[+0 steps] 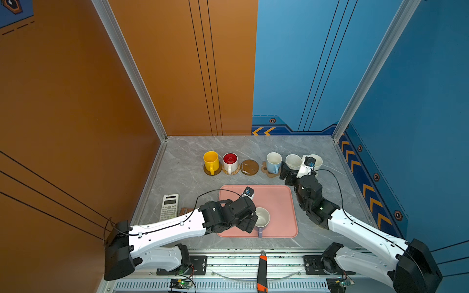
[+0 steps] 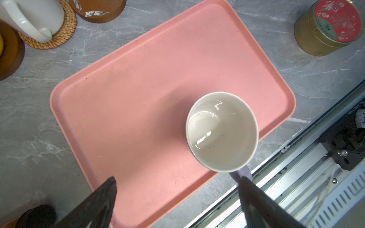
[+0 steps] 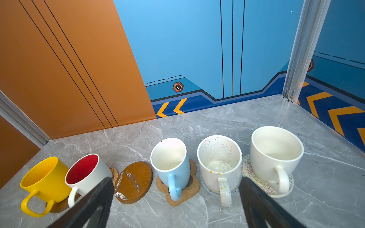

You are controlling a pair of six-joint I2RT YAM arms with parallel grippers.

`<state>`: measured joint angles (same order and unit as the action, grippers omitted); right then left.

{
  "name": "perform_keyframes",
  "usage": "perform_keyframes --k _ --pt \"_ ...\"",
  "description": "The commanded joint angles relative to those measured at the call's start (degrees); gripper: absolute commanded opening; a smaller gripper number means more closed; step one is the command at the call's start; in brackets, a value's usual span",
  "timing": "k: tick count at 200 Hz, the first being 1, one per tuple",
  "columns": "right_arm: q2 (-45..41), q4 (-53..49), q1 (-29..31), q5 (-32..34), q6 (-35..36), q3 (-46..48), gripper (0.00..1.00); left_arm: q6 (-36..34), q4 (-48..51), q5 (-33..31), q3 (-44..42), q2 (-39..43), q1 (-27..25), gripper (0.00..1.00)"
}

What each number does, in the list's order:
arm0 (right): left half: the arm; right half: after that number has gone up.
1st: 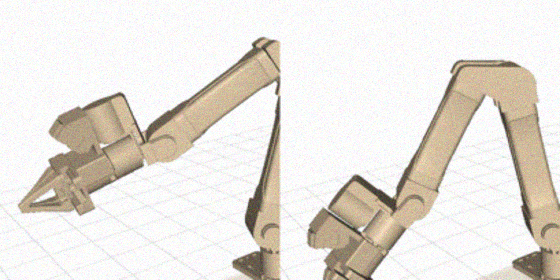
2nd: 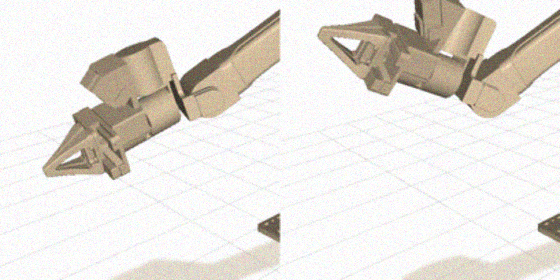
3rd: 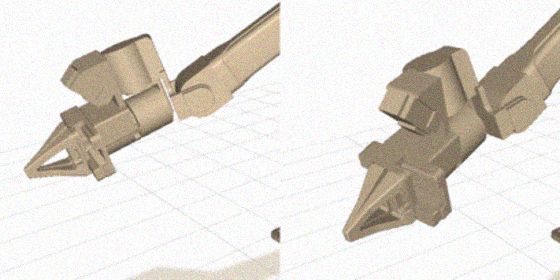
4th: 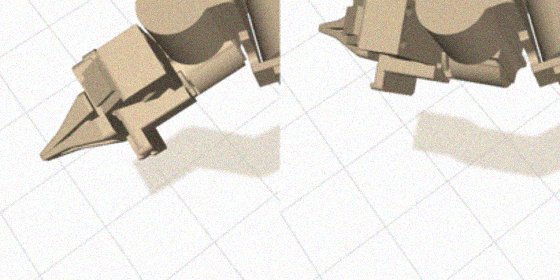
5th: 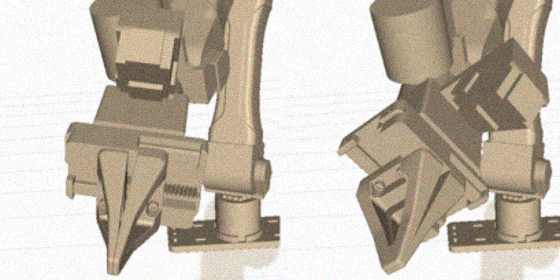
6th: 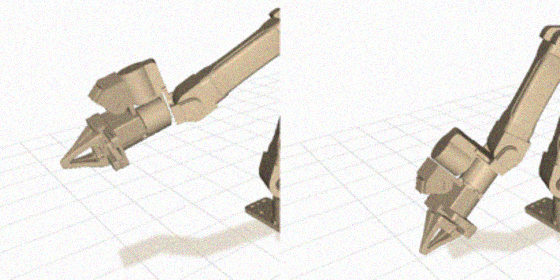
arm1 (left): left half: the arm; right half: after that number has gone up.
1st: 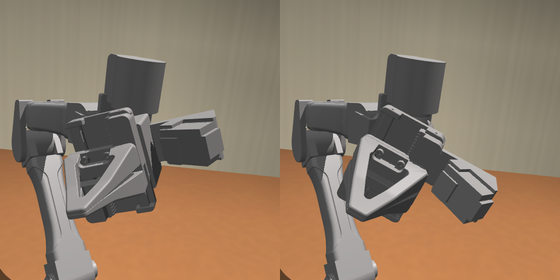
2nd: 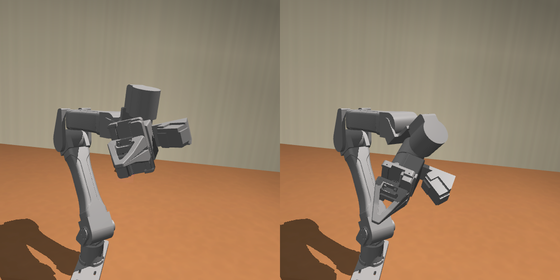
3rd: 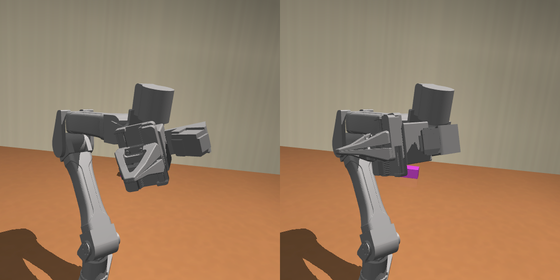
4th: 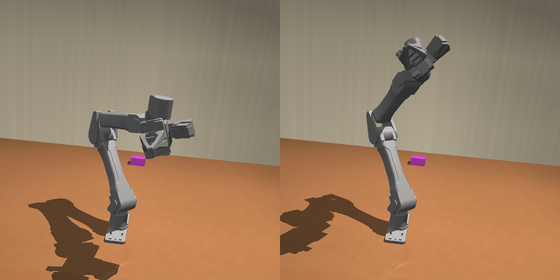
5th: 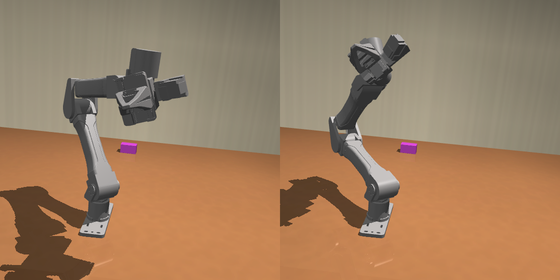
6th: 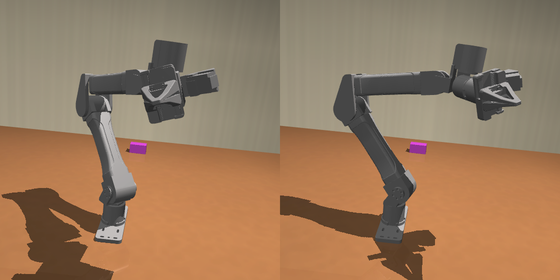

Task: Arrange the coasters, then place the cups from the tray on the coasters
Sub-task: 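Move the left gripper over the lavender-handled mug on the pink tray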

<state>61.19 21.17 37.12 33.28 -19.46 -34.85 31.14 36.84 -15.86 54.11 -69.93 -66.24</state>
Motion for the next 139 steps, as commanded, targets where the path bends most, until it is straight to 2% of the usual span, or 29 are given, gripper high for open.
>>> perform_keyframes --k 1,139 --pt "-0.64 1.31 -0.22 1.60 0.47 0.74 0.98 3.05 1.83 0.31 1.51 -2.31 -1.38 0.97" --pt "-0.93 -0.66 -1.79 1.14 -2.85 0.84 0.99 10.19 1.74 3.92 4.52 -10.54 -6.66 0.96"
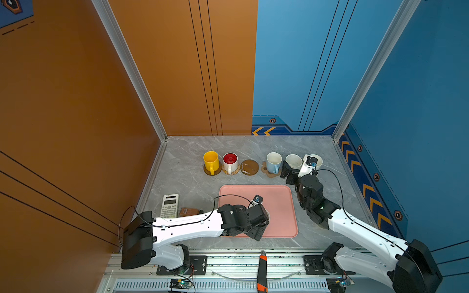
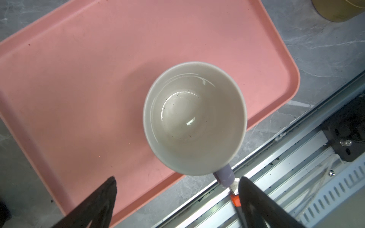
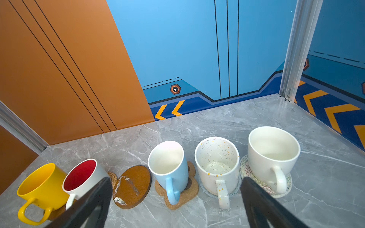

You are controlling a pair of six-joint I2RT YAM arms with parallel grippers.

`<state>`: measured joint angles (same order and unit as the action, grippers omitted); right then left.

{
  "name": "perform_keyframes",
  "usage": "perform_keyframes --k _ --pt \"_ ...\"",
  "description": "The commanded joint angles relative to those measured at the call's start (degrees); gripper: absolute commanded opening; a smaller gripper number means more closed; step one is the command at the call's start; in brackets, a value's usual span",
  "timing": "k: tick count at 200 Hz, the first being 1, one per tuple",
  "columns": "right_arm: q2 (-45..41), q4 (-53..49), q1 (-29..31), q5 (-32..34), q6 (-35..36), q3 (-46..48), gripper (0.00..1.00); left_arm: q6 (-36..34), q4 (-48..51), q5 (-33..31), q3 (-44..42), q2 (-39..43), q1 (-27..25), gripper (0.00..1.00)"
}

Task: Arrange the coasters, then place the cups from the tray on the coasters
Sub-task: 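Move the left gripper over the lavender-handled mug on the pink tray, then lower the left gripper into the lavender-handled mug's opening and close it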

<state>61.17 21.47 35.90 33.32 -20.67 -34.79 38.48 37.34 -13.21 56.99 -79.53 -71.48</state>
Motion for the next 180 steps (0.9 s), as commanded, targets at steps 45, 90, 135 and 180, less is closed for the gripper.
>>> perform_keyframes --k 45,90,135,180 --pt "-0.61 -1.19 -1.37 -0.33 -2.87 0.71 0.98 6.61 1.24 1.94 1.61 -3.05 -2.66 0.92" --pt "-0.95 -2.34 -2.40 -1.98 -4.24 0.72 0.96 9.20 1.20 1.22 3.83 -4.56 -3.66 0.83" --pt "-1.71 -3.93 -3.60 -3.49 -5.69 0.76 0.95 9.75 0.94 2.70 4.71 -6.79 -4.34 0.75" --pt "-2.19 -4.86 -4.22 -4.03 -6.53 0.84 0.94 10.44 0.90 2.53 5.68 -9.17 -4.72 0.68"
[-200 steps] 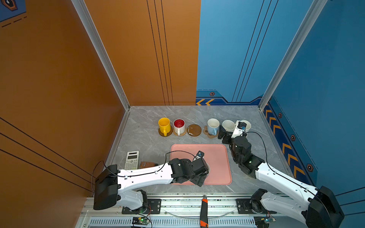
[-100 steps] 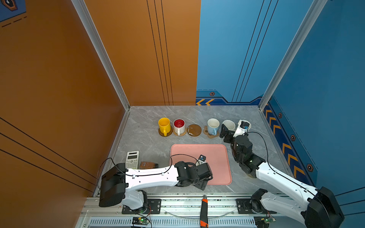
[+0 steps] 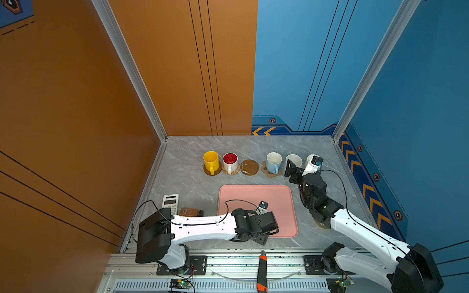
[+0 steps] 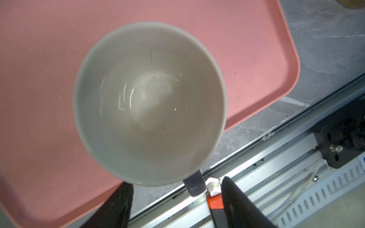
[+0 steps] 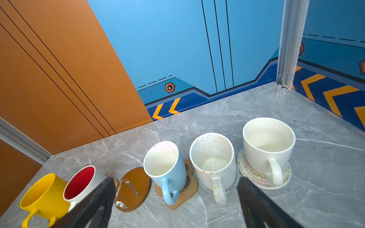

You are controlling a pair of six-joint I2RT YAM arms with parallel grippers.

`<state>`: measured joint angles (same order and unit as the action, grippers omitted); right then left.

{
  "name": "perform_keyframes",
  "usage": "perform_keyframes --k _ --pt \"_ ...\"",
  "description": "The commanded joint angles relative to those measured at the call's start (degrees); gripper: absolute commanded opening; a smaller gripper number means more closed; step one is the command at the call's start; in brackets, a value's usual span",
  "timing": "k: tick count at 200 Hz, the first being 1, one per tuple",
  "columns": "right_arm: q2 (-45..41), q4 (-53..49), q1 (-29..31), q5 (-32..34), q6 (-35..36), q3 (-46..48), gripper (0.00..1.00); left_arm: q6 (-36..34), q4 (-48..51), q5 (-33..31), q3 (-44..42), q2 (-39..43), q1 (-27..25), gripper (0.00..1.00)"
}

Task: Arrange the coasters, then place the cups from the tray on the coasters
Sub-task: 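Lower the left gripper into the lavender-handled mug's opening and close it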

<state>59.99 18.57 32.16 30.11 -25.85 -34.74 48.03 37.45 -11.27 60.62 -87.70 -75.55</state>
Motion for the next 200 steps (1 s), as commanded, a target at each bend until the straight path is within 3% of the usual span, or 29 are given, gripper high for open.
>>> perform_keyframes --k 1,119,171,200 --pt "-1.01 -1.95 -0.46 -0.83 -1.38 0.81 0.94 0.90 0.78 0.56 2.14 -1.03 -0.65 0.67" --pt "-1.19 -2.65 -1.58 -1.67 -2.62 0.99 0.94 2.84 0.52 -0.47 3.33 -5.54 -0.51 0.45" --pt "-1.19 -2.87 -1.93 -2.21 -3.03 0.99 0.93 3.80 0.59 -1.13 2.18 -5.45 0.14 0.25" --pt "-1.10 -2.86 -2.10 -2.53 -3.31 0.99 0.93 4.26 0.60 -1.61 1.60 -4.96 0.48 0.26"
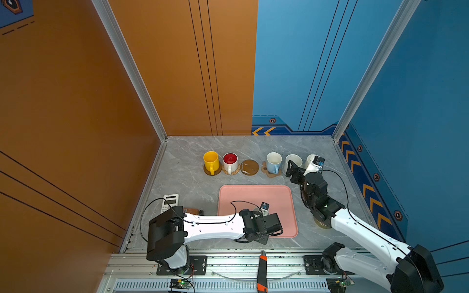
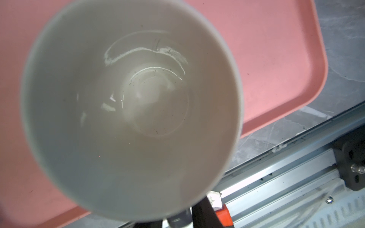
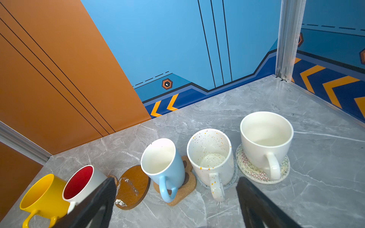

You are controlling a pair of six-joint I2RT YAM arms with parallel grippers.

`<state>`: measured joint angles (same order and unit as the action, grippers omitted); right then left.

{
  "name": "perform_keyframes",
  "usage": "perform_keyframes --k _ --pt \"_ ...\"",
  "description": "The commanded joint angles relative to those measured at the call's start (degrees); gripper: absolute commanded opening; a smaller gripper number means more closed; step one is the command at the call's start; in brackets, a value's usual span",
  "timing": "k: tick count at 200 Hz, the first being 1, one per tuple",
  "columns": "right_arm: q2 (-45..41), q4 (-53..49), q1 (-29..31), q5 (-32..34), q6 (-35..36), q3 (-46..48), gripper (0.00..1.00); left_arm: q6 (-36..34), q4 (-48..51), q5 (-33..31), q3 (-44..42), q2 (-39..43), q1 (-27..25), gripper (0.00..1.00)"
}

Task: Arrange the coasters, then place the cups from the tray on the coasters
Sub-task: 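Lower the left gripper into the lavender-handled mug's opening and close it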

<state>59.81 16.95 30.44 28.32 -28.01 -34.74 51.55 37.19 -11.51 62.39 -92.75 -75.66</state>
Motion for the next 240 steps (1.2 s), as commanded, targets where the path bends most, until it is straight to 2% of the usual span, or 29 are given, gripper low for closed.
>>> perform_keyframes --k 1,36,55,240 --pt "-0.92 -1.23 -0.42 -0.73 -1.16 0.99 0.93 0.75 0.82 -1.35 -0.21 0.01 0.60 0.26" --pt "-0.75 -1.22 -0.55 -1.07 -1.33 0.99 0.93 0.66 0.83 -1.04 0.18 -0.88 0.60 0.34" --pt "-0.75 -1.37 -0.64 -1.12 -1.40 0.99 0.93 0.66 0.84 -0.99 0.31 -1.20 0.64 0.36" --pt "-0.31 -1.33 -1.25 -1.75 -2.05 0.99 0.93 0.66 0.78 -1.49 0.83 -4.65 2.00 0.32"
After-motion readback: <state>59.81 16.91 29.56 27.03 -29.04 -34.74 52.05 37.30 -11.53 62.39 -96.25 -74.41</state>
